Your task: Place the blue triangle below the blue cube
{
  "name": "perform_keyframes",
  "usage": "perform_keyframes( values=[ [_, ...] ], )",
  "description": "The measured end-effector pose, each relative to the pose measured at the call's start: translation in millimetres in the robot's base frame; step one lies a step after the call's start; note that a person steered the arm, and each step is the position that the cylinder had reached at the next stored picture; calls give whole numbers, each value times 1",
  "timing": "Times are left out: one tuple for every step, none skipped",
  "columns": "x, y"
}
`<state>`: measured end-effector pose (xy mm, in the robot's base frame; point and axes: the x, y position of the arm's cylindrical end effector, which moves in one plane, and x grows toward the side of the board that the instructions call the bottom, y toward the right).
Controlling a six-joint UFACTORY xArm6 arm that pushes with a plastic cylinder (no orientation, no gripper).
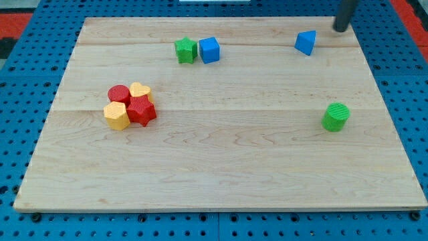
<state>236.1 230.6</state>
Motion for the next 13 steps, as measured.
perform_keyframes(
  values=[
    [30, -84],
    [61, -136],
    [50, -125],
    [20, -95],
    [16, -49],
    [44, -29],
    [70, -81],
    [81, -151],
    [86, -137],
    [77, -81],
    [40, -81],
    [25, -103],
    [59, -110]
  ],
)
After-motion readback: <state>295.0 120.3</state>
